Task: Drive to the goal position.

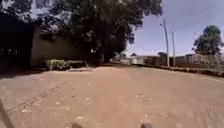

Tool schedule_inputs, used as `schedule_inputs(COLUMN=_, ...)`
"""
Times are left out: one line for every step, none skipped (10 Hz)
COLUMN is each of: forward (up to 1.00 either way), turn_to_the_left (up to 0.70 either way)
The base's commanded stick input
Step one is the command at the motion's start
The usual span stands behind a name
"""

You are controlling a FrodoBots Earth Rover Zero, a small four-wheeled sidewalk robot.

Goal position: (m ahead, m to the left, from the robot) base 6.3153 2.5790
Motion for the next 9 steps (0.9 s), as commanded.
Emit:
schedule_inputs(forward=0.70, turn_to_the_left=0.00)
schedule_inputs(forward=0.70, turn_to_the_left=0.00)
schedule_inputs(forward=0.70, turn_to_the_left=0.00)
schedule_inputs(forward=0.70, turn_to_the_left=0.00)
schedule_inputs(forward=0.70, turn_to_the_left=0.00)
schedule_inputs(forward=0.70, turn_to_the_left=0.00)
schedule_inputs(forward=0.70, turn_to_the_left=0.00)
schedule_inputs(forward=0.70, turn_to_the_left=0.00)
schedule_inputs(forward=0.70, turn_to_the_left=0.00)
